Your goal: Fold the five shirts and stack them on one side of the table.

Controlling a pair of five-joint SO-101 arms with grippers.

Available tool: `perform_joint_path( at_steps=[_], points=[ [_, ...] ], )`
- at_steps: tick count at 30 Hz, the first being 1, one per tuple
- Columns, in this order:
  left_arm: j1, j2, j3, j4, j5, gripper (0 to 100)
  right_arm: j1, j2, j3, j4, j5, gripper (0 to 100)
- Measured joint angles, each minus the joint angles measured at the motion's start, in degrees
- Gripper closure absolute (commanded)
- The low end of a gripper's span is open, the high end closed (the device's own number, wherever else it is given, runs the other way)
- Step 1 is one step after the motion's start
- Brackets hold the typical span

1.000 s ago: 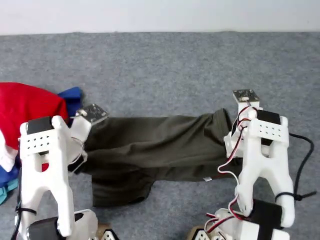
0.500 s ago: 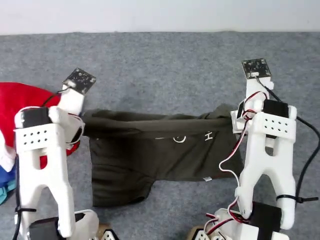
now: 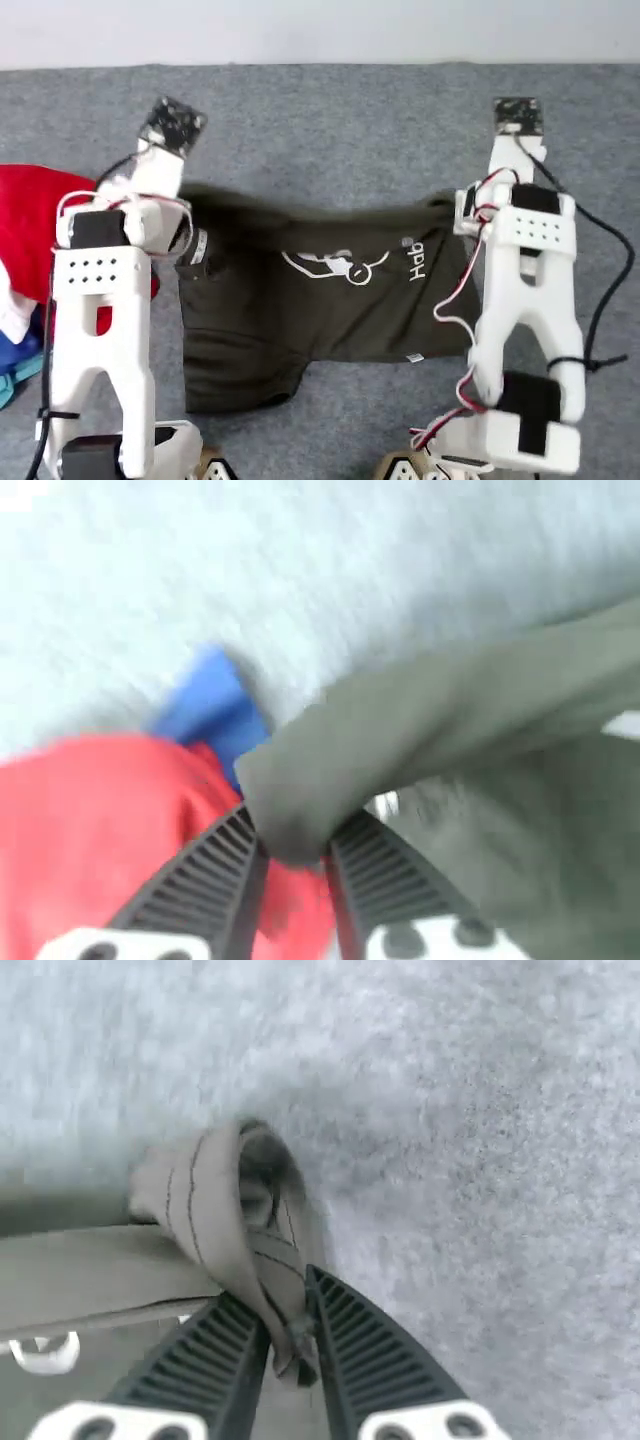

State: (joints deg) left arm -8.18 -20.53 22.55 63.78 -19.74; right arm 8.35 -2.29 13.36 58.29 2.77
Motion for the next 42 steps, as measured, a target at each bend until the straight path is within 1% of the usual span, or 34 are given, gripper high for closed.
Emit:
perform_joint_path(
  at_steps=[4, 7, 12, 16, 19, 22, 26, 33, 37, 42],
  points=[
    [-0.8, 0.0, -5.2, -4.5, 2.0, 96, -0.1, 3.8, -6.2, 2.0, -8.7, 98.4],
    [-1.1, 0.0, -11.5, -4.9, 2.5, 96, -0.9, 4.0, -12.0, 6.9, -11.3, 98.4],
    [-1.1, 0.0, -24.4, -4.9, 2.5, 96, -1.6, 4.0, -24.4, 17.2, -11.8, 98.7],
    [-1.1, 0.0, -35.0, -4.9, 2.5, 96, -1.6, 4.0, -37.0, 24.9, -9.6, 98.8],
    [-1.1, 0.0, -39.6, -4.9, 2.4, 96, -1.6, 4.0, -46.9, 28.9, -8.6, 98.8],
    [-1.1, 0.0, -41.1, -4.0, -1.9, 99, -1.6, 4.0, -55.8, 31.6, -8.4, 98.8],
    [-1.6, 0.0, -41.4, -1.8, -7.6, 98, -1.0, 4.0, -64.6, 34.5, -8.4, 98.8],
    [-5.2, -0.1, -41.4, -1.8, -9.1, 98, 4.8, 4.0, -68.0, 35.2, -8.1, 98.9],
    [-5.6, -0.1, -42.3, -1.8, -9.1, 98, 5.1, 4.0, -68.0, 35.3, -6.5, 98.9],
    [-5.5, -0.1, -47.0, -1.8, -9.1, 98, 5.3, 3.9, -67.7, 36.0, -6.0, 98.9]
  ],
)
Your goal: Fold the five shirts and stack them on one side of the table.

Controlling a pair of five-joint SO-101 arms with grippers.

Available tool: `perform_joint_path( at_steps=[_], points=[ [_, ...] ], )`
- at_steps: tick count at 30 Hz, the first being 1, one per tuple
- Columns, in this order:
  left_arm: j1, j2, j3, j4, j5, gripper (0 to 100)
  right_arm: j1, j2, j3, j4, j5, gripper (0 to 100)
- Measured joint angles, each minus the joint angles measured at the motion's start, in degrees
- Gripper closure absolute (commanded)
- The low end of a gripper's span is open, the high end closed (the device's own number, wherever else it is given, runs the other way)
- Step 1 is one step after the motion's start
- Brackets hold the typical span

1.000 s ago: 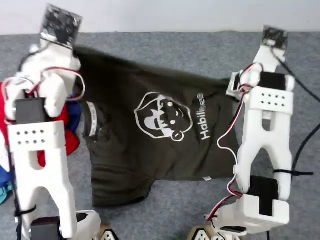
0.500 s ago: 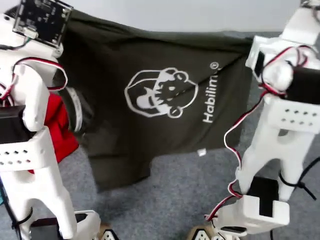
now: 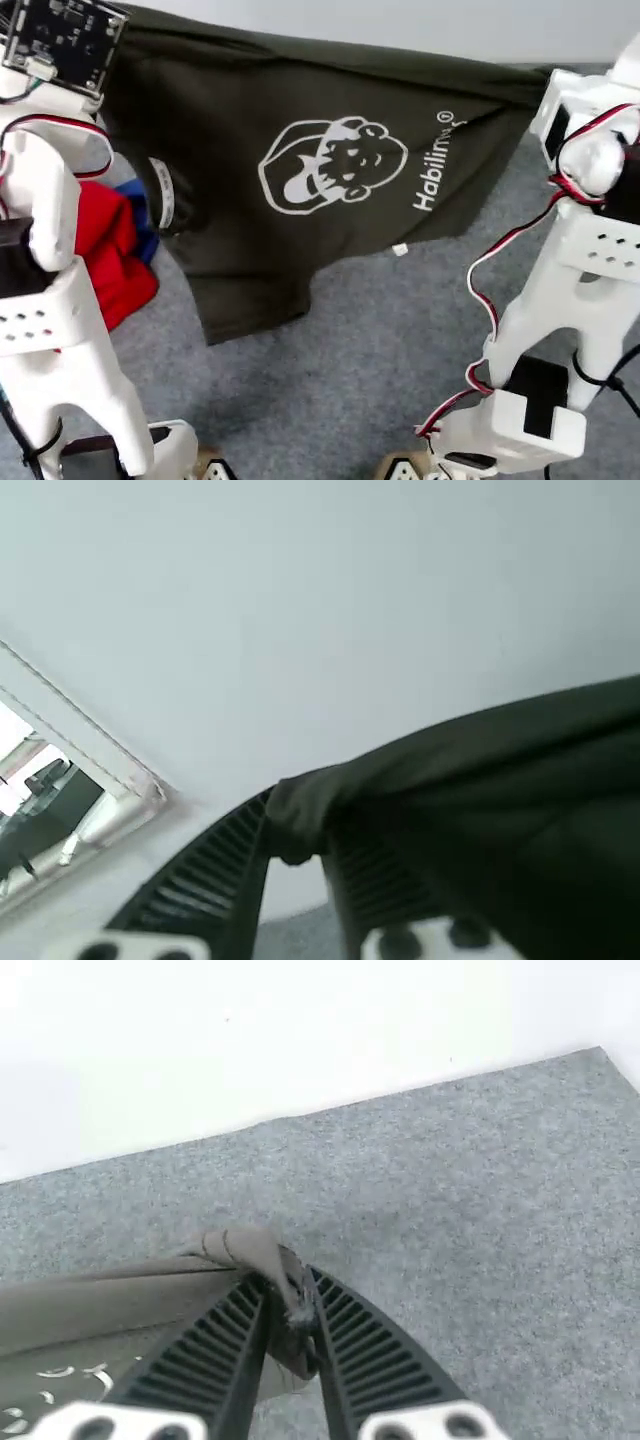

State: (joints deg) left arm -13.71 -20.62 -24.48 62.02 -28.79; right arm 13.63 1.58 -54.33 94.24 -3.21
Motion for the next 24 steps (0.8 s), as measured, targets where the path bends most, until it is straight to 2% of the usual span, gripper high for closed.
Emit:
perform_joint_path(
  at_steps=[4, 9, 14, 19, 24],
  points=[
    [1.3, 0.0, -2.0, 0.4, 0.0, 98, 0.0, 0.0, 0.4, 0.6, 0.0, 98.9],
    [1.9, 0.0, -2.0, 4.6, 0.0, 98, 0.1, 0.0, 0.4, 0.8, 0.4, 98.9],
    [1.9, 0.0, -2.1, 9.5, -0.1, 98, 0.4, 0.0, 0.4, 5.2, 4.7, 98.9],
    [1.9, 0.0, -6.3, 19.2, -0.1, 98, 1.5, 0.0, 0.4, 6.2, 7.0, 98.9],
    [1.9, -0.1, -7.6, 33.7, -0.1, 98, 2.1, -0.1, 5.3, 6.2, 8.6, 98.9]
  ],
)
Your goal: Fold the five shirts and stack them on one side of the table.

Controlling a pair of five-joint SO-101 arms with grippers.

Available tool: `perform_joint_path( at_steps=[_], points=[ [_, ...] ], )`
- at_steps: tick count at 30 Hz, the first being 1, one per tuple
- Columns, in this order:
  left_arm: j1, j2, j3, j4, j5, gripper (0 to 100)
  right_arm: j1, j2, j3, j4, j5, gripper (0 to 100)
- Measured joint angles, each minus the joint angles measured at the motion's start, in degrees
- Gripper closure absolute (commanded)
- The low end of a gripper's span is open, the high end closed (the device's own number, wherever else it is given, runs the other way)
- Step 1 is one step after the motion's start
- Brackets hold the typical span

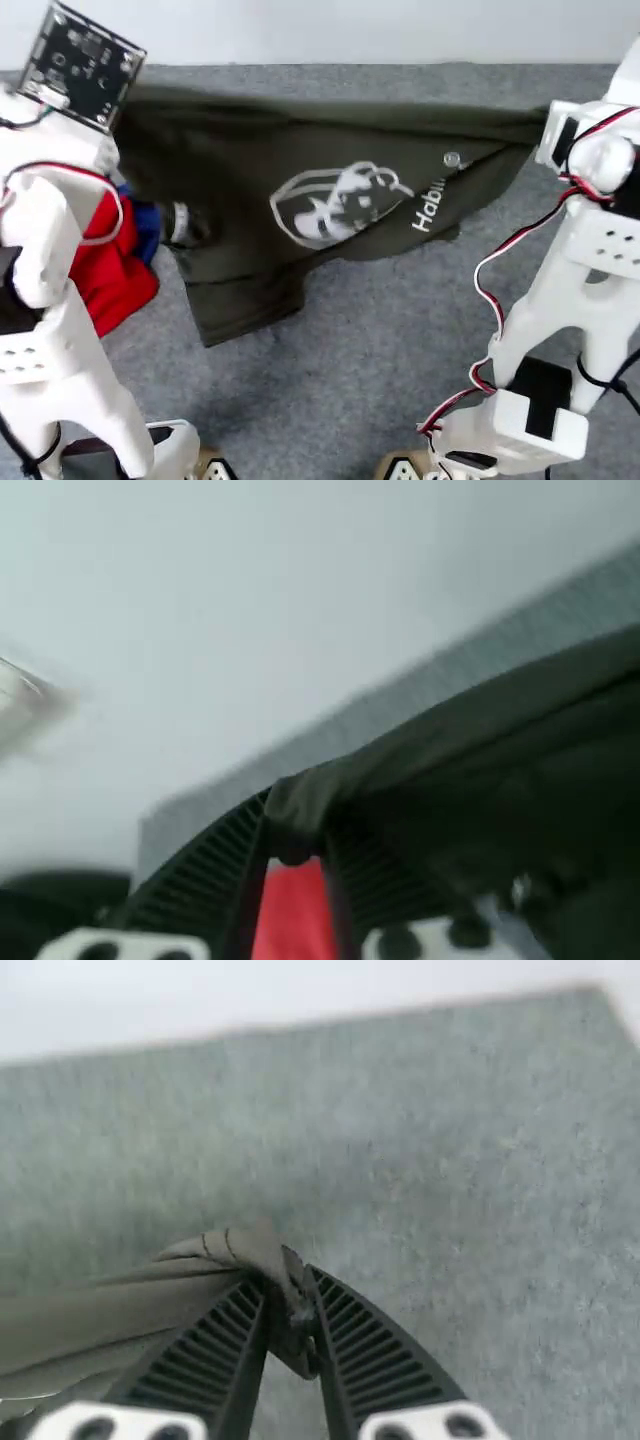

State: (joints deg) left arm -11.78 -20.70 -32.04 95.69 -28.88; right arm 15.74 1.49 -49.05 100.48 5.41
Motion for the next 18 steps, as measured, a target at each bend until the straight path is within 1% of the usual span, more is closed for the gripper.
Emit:
perform_joint_path(
  at_steps=[2, 5, 10, 14, 18],
  points=[
    [0.0, -0.2, 2.2, 3.0, 0.0, 98, 0.1, 0.0, 5.7, 0.0, 2.2, 98.9],
    [0.0, -0.4, 9.0, 3.7, -0.9, 98, 0.1, 0.0, 16.0, 0.0, 5.0, 98.9],
    [-0.1, -0.4, 25.6, 3.6, -5.4, 98, 0.1, 0.4, 33.1, 0.0, 8.9, 98.9],
    [-1.8, -0.4, 40.4, -0.9, -7.2, 98, -1.0, 4.7, 43.0, -0.5, 10.3, 98.9],
    [-5.6, -0.4, 52.7, -8.4, -8.6, 98, -3.3, 12.0, 45.7, -1.9, 10.3, 98.9]
  ],
)
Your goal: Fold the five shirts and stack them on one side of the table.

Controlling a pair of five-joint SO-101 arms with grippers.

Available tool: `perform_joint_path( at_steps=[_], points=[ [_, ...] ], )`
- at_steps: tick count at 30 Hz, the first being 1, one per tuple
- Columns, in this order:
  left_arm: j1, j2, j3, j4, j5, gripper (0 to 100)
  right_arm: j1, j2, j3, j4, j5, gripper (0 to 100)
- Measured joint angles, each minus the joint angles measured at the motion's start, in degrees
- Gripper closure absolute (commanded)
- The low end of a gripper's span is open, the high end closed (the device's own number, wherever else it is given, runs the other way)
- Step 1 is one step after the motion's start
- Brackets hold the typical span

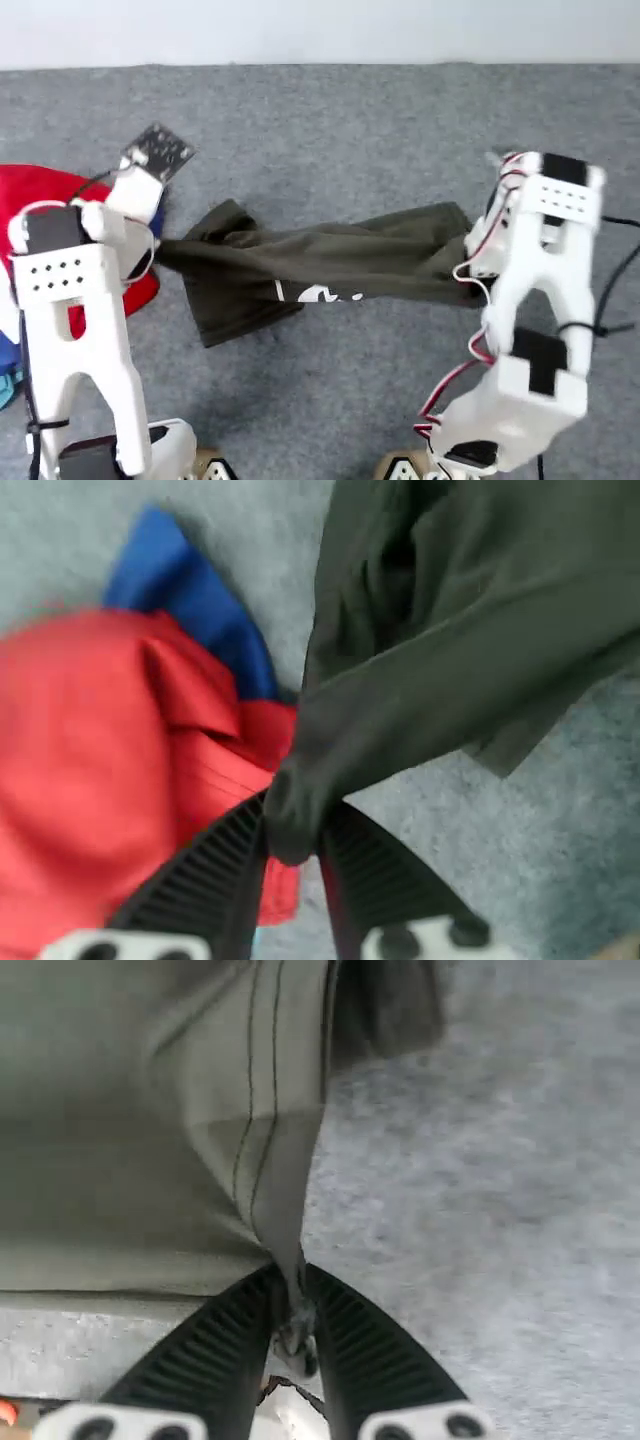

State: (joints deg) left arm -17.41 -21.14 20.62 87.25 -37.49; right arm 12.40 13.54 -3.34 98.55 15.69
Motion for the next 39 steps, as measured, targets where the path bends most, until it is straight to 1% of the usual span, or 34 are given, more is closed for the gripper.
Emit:
perform_joint_path(
  at_steps=[4, 8, 11, 16, 25, 30, 35, 39],
  points=[
    [-2.8, 0.0, 6.9, -4.0, -0.8, 98, -1.5, 8.4, 0.0, -0.4, 0.0, 98.9],
    [-3.9, 0.0, 9.1, -5.5, -1.0, 98, -1.5, 12.3, 0.0, -0.4, 0.0, 98.4],
    [-4.0, 0.0, 9.2, -5.8, -1.0, 98, -1.6, 12.6, 0.0, -0.4, 0.1, 97.2],
    [-4.0, 0.0, 9.2, -5.8, -1.0, 98, -3.2, 13.1, 0.4, 0.9, 0.2, 87.9],
    [-4.0, 0.0, 9.2, -5.8, -1.0, 98, -4.4, 13.1, 0.4, 1.5, 0.2, 87.6],
    [-4.3, 0.0, 9.2, -5.8, -1.0, 98, -7.5, 13.1, 0.6, 1.7, -0.2, 87.6],
    [-4.4, 0.0, 8.8, -5.8, -1.0, 98, -11.0, 13.0, 6.8, 1.8, -1.8, 87.4],
    [-4.4, 0.0, 7.2, -5.8, -1.0, 98, -11.0, 8.7, 11.7, 1.1, -4.3, 87.3]
  ],
)
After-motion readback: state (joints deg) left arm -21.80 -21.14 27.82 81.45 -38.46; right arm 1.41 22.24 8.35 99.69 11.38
